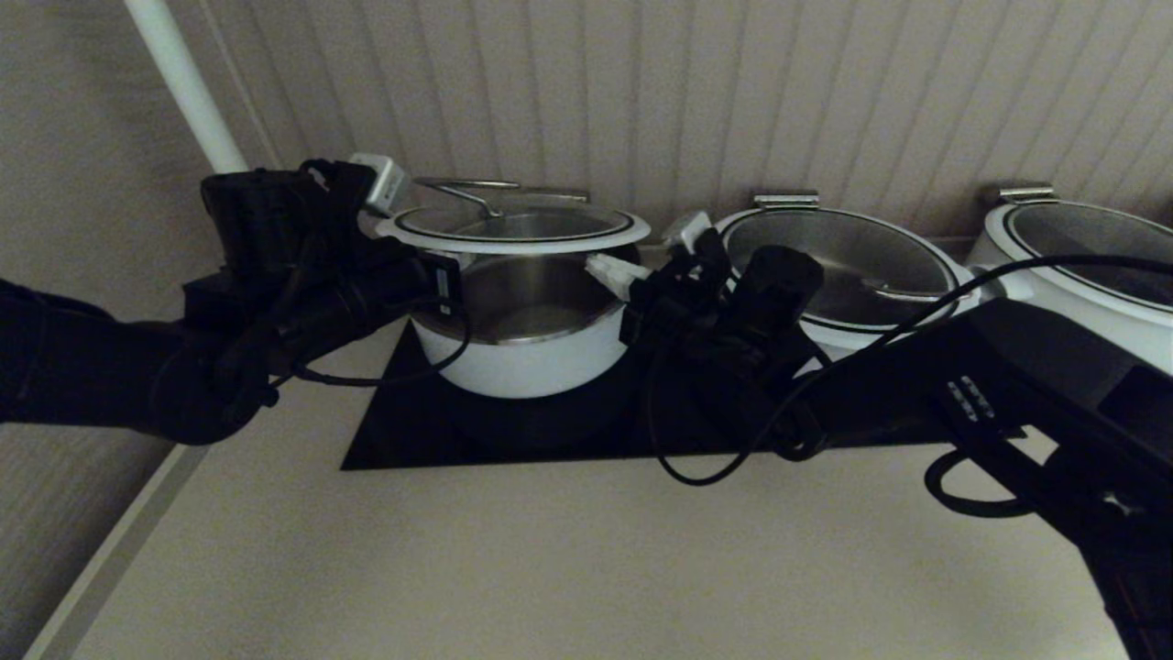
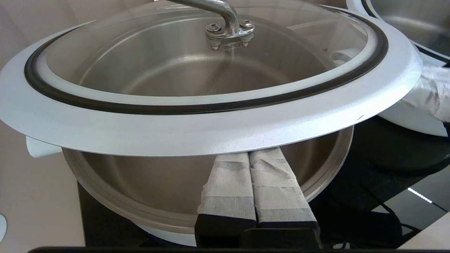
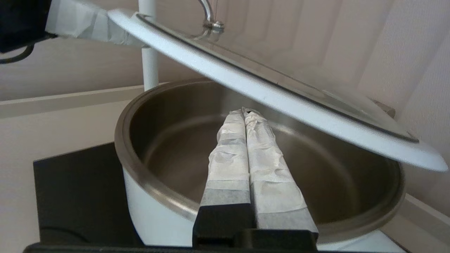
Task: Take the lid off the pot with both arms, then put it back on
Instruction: Open the pot lid completely
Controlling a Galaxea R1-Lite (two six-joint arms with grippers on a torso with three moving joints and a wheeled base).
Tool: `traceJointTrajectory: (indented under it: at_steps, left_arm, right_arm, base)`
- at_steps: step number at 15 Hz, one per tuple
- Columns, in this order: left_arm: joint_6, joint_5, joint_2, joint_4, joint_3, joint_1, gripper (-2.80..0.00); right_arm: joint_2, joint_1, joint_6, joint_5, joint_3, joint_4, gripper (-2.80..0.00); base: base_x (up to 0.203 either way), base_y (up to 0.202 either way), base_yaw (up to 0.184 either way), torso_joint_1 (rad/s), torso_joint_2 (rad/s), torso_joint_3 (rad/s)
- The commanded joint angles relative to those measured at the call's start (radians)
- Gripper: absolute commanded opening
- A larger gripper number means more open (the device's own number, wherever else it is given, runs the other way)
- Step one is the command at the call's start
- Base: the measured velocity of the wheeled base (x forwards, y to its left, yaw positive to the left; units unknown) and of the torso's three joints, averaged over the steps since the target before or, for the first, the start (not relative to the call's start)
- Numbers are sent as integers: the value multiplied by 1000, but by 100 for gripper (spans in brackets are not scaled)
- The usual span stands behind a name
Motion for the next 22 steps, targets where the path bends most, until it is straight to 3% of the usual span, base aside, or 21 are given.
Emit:
traceJointTrajectory:
  at_steps: [1, 18, 22]
  left_arm:
    - [0, -1, -6, -5, 1, 0, -280]
    - [5, -1, -6, -5, -3, 2, -280]
    - [6, -1, -13, -5, -1, 2, -280]
  right_arm:
    - [-9, -1, -3, 3, 45, -17, -280]
    - [-307, -10, -9, 2, 495, -109, -280]
    - [-457, -64, -33, 3, 662, -108, -280]
  base:
    - [0, 0, 0, 0, 0, 0]
    - [0, 0, 0, 0, 0, 0]
    - [0, 0, 0, 0, 0, 0]
